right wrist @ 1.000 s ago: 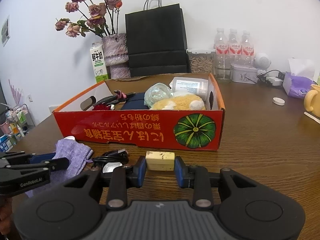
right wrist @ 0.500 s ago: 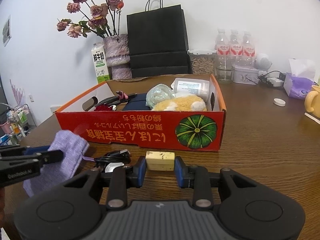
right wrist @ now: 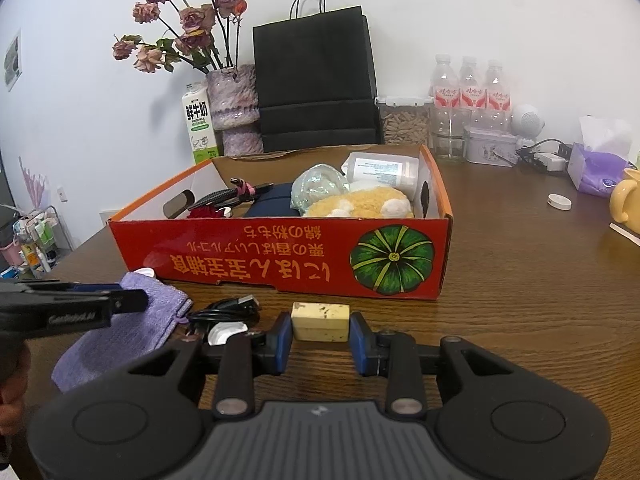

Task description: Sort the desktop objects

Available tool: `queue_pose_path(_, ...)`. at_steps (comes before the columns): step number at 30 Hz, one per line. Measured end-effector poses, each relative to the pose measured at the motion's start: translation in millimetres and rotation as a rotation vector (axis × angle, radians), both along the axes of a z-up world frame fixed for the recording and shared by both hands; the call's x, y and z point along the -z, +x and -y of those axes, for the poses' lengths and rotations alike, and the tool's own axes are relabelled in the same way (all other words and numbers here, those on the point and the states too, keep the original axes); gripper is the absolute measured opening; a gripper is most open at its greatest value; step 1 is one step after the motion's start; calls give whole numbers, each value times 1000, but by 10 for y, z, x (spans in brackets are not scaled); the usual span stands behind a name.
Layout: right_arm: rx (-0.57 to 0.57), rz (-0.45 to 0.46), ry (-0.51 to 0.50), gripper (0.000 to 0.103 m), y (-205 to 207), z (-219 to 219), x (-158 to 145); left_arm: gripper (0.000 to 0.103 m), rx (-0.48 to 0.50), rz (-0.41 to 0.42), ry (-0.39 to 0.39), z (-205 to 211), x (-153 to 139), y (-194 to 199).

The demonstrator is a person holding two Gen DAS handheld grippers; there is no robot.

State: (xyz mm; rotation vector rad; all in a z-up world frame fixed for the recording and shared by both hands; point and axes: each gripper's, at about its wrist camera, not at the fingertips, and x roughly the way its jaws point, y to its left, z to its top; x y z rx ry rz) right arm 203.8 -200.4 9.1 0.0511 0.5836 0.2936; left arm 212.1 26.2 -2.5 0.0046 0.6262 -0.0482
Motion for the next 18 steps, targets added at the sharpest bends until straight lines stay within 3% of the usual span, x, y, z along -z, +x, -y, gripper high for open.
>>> queue_pose_path(2,0,0,0,29,-1,1,1,3,9,9,-7,6,-15,-23)
queue_pose_path(7,-1,4,2,29,-20,-4,3,2,15,28,-7,13,-51,-96)
queue_pose_path(9,-2,6,3,29,-29,4,-4,6,-8,33,-32,-18,-74,-108)
queue_pose_path(10,-1,6,3,29,-32,5,-3,14,-18,44,-47,-46,-86,-115)
queue_pose_path(11,-1,6,3,29,-31,4,-3,35,-26,43,-47,-57,-90,-104)
queue_pose_path(13,-2,3,1,29,-28,4,0,58,-61,36,-28,-65,-89,-61)
queue_pose_path(16,-3,0,4,29,-23,-1,3,54,-51,7,-26,-45,-62,26)
queue_pose_path(17,-2,-1,3,29,-18,-6,5,40,-48,-7,-30,-40,-43,52)
queue_pose_path(18,-2,-2,3,29,-17,-9,6,32,-54,-18,-28,-36,-22,74)
